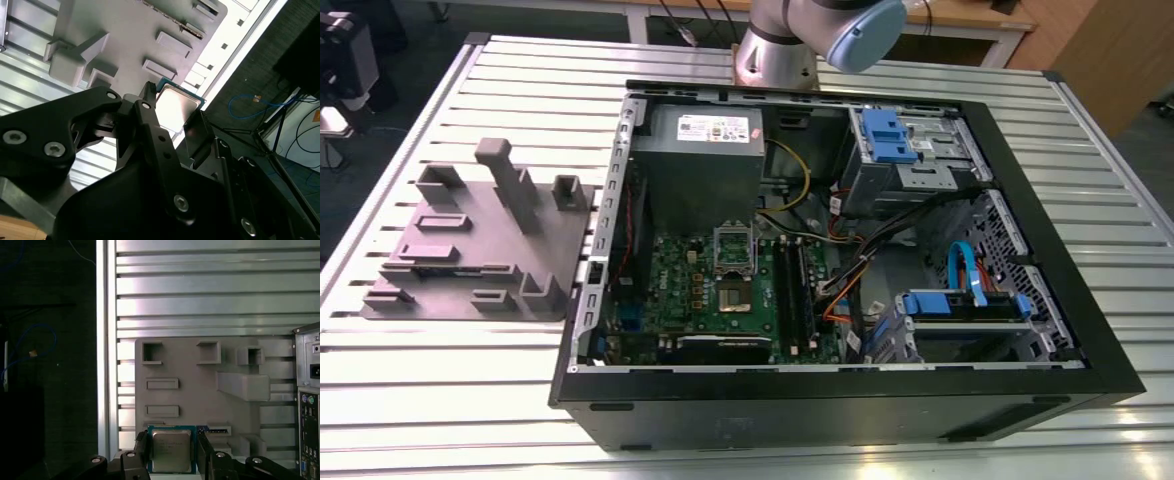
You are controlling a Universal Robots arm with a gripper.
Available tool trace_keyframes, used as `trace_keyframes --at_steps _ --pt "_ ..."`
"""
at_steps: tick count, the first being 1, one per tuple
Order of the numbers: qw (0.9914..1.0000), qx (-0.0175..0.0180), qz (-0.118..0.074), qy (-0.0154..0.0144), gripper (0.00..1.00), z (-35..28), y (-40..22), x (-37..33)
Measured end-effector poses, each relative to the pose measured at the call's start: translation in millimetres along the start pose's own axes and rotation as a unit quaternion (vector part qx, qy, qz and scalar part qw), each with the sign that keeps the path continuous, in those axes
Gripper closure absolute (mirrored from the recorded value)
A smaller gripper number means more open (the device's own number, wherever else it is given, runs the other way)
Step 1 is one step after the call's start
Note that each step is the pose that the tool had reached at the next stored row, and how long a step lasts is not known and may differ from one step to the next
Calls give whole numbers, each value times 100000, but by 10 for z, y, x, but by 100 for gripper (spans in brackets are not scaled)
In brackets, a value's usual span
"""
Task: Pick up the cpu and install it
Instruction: 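Pick up the cpu and move it towards the insertion slot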
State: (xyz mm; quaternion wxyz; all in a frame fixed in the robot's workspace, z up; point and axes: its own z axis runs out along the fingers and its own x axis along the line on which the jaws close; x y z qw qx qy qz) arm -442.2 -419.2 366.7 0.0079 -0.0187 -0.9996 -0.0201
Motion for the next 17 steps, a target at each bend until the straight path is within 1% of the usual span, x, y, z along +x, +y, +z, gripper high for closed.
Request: trace_keyframes --at_steps 4,17 --pt "100000 2 2 16 53 -2 0 -2" --pt "100000 5 2 14 53 -3 3 -61"
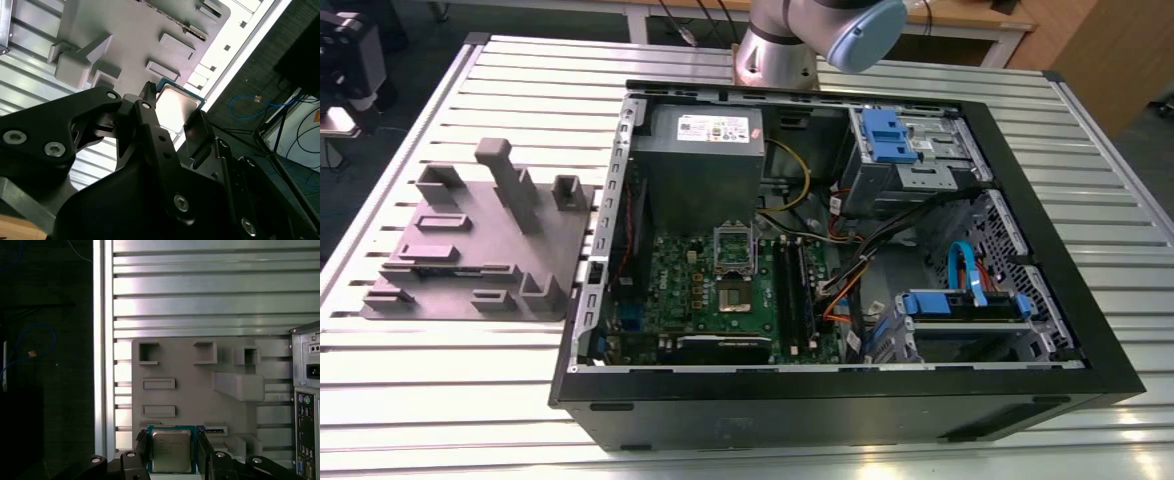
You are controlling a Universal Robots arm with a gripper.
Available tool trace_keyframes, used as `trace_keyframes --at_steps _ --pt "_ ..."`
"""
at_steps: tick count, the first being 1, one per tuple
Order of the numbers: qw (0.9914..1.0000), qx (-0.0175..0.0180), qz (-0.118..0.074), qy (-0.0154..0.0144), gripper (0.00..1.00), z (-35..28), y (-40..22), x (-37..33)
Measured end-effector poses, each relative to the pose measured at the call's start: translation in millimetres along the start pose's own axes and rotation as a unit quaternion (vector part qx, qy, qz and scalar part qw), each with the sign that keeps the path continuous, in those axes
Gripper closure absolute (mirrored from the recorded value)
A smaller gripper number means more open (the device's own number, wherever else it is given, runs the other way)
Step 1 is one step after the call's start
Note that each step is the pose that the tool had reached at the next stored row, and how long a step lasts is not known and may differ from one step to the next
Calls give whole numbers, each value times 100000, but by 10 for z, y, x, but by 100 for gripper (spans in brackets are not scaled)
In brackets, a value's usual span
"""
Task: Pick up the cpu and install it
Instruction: 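Pick up the cpu and move it towards the insertion slot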
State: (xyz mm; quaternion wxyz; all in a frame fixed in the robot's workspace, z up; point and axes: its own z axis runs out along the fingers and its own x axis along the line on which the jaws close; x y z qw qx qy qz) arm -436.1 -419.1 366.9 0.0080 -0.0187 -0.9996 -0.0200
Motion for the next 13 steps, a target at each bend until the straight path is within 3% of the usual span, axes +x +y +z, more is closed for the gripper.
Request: trace_keyframes --at_steps 13 --pt "100000 -3 -4 -5 53 0 2 -56"
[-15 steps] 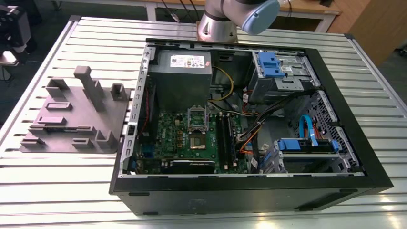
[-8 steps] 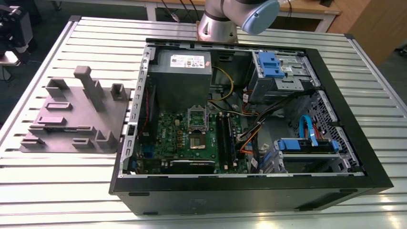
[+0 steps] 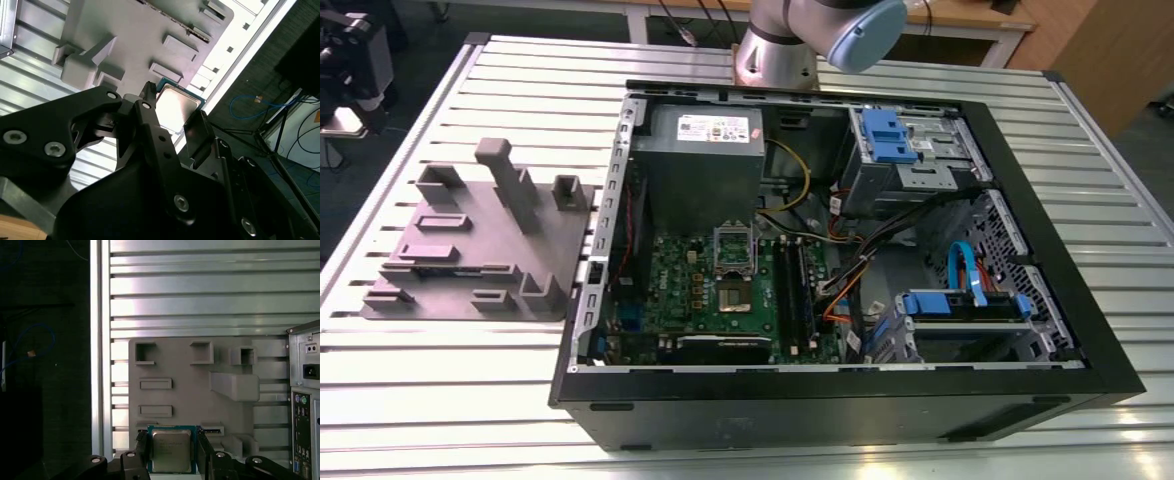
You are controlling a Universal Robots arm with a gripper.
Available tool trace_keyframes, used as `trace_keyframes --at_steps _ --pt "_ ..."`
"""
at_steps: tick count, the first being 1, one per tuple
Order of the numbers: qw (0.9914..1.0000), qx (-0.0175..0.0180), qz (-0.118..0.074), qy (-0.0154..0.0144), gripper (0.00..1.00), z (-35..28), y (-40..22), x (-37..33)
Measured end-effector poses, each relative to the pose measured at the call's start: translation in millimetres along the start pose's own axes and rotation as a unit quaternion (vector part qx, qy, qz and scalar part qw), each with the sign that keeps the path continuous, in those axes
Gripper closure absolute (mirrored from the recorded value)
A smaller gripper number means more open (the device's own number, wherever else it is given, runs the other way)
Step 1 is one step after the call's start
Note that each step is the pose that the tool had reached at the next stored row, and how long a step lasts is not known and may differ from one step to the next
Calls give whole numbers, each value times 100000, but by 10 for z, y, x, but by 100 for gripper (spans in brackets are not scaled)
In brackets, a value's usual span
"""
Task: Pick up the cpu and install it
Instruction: 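Pick up the cpu and move it towards the insertion slot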
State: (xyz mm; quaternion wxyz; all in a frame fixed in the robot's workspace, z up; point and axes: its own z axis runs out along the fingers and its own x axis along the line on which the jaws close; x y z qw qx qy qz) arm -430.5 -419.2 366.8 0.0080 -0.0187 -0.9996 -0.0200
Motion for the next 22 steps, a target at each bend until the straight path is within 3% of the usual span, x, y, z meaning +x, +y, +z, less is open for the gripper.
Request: trace_keyframes --at_steps 22 --pt "100000 0 3 1 53 -2 4 -95"
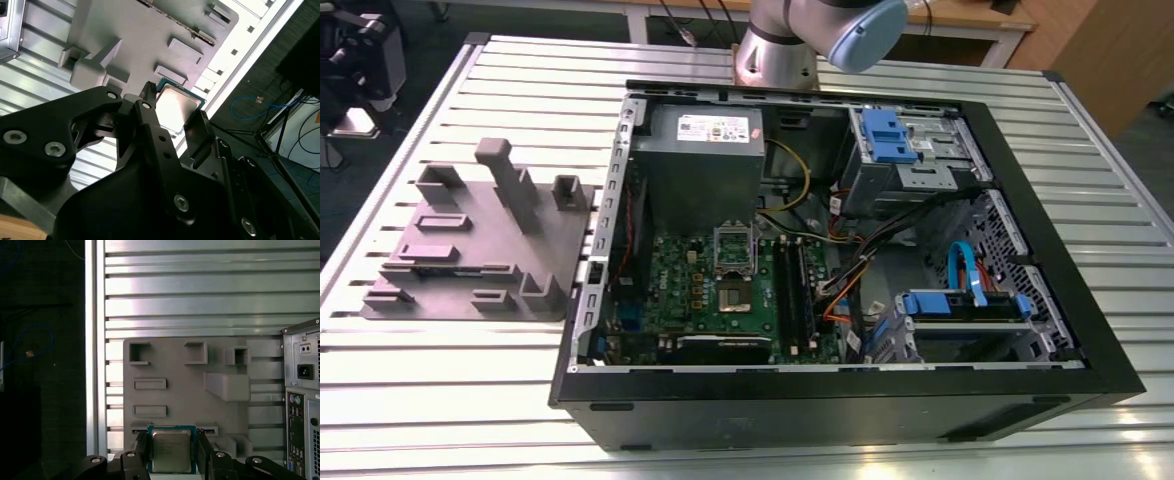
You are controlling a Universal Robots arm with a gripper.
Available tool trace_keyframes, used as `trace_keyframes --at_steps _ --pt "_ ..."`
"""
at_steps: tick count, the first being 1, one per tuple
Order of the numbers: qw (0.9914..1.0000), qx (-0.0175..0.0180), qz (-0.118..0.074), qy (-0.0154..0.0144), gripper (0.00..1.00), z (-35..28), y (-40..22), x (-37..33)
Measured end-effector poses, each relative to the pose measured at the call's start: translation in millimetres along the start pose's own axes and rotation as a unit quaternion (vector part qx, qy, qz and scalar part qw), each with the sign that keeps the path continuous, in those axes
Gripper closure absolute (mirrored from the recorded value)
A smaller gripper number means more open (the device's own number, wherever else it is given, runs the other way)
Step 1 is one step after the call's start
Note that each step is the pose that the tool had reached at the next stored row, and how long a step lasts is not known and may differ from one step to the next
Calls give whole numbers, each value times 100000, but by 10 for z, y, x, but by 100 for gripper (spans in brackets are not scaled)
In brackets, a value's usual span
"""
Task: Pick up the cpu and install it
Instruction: 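Pick up the cpu and move it towards the insertion slot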
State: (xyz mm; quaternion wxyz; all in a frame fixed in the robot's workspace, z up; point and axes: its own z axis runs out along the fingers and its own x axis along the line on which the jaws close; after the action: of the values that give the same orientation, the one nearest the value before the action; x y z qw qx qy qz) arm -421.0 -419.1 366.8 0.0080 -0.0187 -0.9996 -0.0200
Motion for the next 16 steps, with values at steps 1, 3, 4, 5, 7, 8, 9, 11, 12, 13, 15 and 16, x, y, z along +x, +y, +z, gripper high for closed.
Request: trace_keyframes --at_steps 1,3,4,5,7,8,9,11,12,13,15,16 --pt "100000 2 -2 2 53 0 0 -3" --pt "100000 -1 0 -3 53 0 0 -8" --pt "100000 3 2 3 53 0 0 -10" --pt "100000 3 -1 3 53 -1 0 -12" --pt "100000 1 0 -1 53 0 0 -16" --pt "100000 0 -4 -2 53 0 1 -20" --pt "100000 4 -3 3 53 -1 1 -23" --pt "100000 -1 -2 -2 53 0 1 -31" --pt "100000 2 1 3 53 -1 1 -35" --pt "100000 2 -1 0 53 -1 1 -39" --pt "100000 -2 0 -5 53 0 1 -46" --pt "100000 -4 -2 -6 53 0 2 -49"
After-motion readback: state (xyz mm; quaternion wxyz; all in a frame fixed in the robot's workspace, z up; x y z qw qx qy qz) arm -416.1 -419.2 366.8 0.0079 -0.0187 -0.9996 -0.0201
